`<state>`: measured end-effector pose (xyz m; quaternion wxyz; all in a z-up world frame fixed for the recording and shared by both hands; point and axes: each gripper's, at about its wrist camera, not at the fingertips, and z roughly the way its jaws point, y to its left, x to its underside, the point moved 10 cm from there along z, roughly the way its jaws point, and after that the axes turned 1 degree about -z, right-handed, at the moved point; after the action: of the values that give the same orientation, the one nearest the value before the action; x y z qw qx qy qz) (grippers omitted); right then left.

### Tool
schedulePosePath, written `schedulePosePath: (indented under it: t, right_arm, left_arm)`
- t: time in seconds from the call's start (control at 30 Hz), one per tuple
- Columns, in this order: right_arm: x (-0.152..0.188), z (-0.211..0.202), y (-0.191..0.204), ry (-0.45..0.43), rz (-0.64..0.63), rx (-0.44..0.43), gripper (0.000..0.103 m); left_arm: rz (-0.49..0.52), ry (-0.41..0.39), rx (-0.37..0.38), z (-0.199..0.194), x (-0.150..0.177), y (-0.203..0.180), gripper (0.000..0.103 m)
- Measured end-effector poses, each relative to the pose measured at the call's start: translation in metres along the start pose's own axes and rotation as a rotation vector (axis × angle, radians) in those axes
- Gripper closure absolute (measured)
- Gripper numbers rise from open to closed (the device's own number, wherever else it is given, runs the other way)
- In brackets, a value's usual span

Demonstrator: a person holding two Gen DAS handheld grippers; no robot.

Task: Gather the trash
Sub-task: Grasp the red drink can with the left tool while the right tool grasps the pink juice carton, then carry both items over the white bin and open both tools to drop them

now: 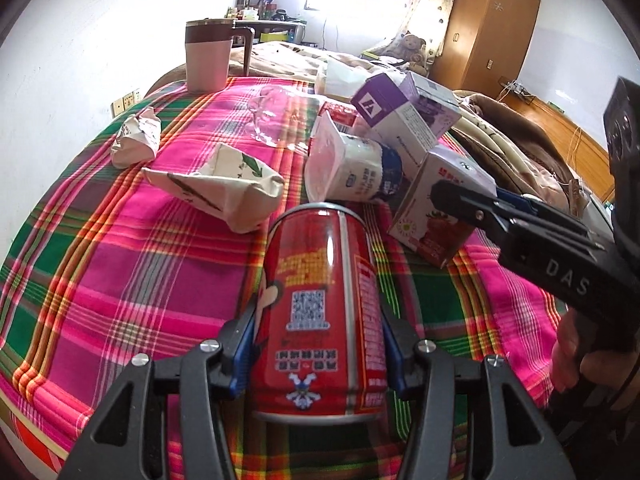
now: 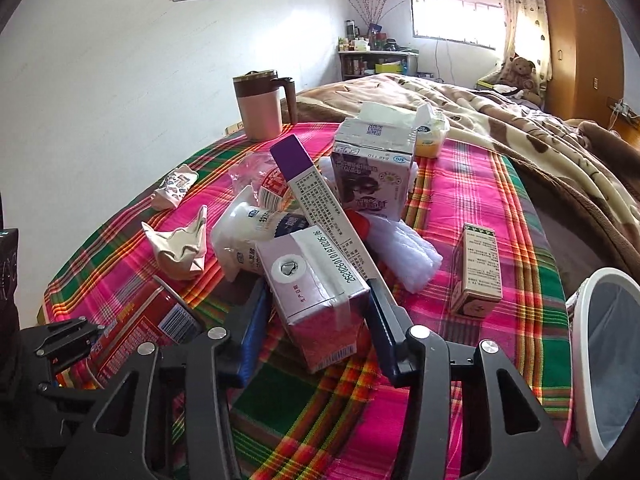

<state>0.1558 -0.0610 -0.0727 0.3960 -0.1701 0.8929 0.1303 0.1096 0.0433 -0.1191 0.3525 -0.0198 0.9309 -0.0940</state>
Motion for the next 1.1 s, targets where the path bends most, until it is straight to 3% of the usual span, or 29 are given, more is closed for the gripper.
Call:
schedulePosePath:
  t: [0.2,0.3,0.63,0.93,1.1]
  right_arm:
    - [-0.001,-0.006,0.002,-0.020,-0.005,0.004,0.057]
    - [-0.002,-0.009,0.000,-0.035,0.003,0.007,0.057]
    - [-0.006,-0.033,-0.017,-0.096,0.055,0.030,0.057]
    - [-0.010,-0.068,-0.054,-0.171,0.127,0.073,0.057]
    - [-0.009,-0.092,-0.090,-0.209,0.169,0.138,0.057]
  left_arm:
    - [-0.028,-0.005,0.023,0.006,-0.008,0.002,0.044]
    - [-0.029,-0.002,0.046,0.006,-0.009,-0.001,0.049]
    - [0.024,-0.028,0.052,-0.005,-0.019,-0.026,0.049]
    - [0.112,-0.088,0.096,-0.022,-0.048,-0.078,0.049]
    - [0.163,-0.100,0.152,-0.019,-0.063,-0.119,0.049]
